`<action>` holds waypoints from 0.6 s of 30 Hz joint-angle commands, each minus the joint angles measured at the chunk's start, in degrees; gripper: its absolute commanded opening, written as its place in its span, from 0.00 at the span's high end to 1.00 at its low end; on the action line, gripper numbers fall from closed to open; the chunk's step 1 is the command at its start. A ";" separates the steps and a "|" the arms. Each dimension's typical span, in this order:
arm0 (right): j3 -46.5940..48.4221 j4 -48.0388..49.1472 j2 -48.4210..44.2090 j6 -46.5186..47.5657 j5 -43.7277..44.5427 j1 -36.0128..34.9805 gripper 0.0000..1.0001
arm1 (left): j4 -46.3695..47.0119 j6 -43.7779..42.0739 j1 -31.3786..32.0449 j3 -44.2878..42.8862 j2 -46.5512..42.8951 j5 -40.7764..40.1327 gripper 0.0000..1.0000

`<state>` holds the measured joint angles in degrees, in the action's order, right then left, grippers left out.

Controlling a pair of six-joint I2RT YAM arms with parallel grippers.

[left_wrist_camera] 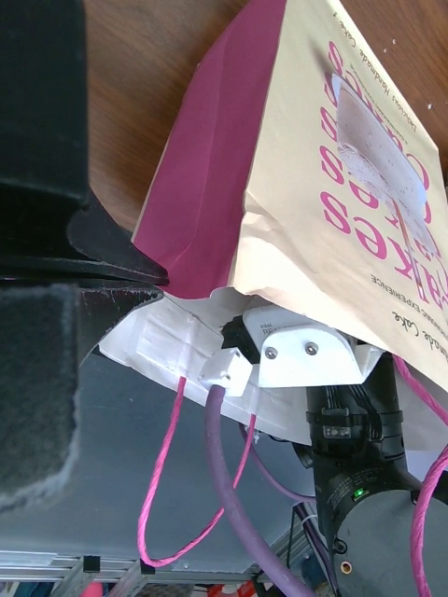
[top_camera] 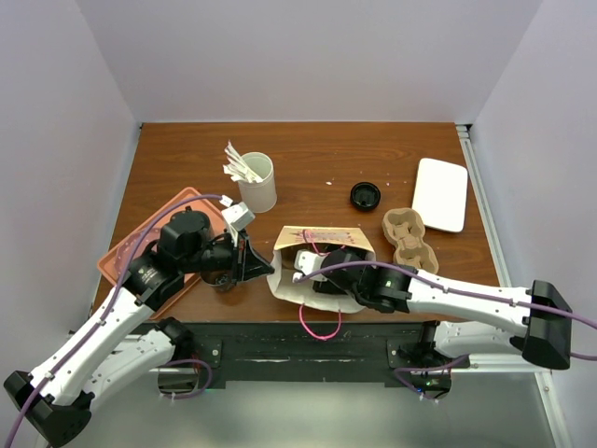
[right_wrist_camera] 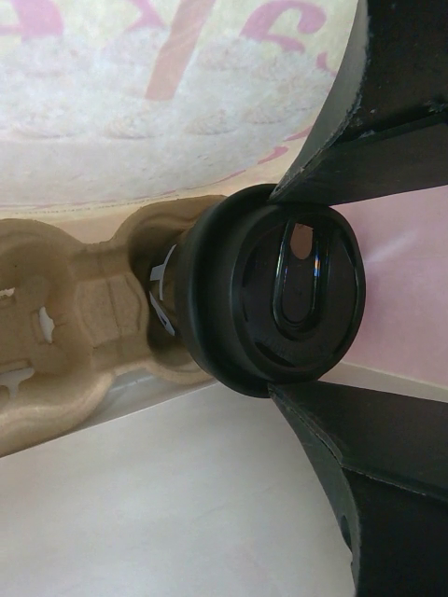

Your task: Pack the takeout coffee

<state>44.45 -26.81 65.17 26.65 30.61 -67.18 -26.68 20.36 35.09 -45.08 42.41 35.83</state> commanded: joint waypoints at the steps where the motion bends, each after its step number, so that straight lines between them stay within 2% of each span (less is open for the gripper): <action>1: -0.32 3.34 0.57 1.29 2.26 0.56 0.72 | 0.22 -0.50 0.59 -1.68 -0.23 1.87 1.00; 18: -0.85 6.85 3.74 4.11 2.79 2.05 0.73 | 1.19 0.03 0.50 -1.85 0.74 2.66 1.00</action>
<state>44.42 -22.41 68.77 29.43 31.99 -66.15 -27.38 20.36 35.33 -45.10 43.31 35.83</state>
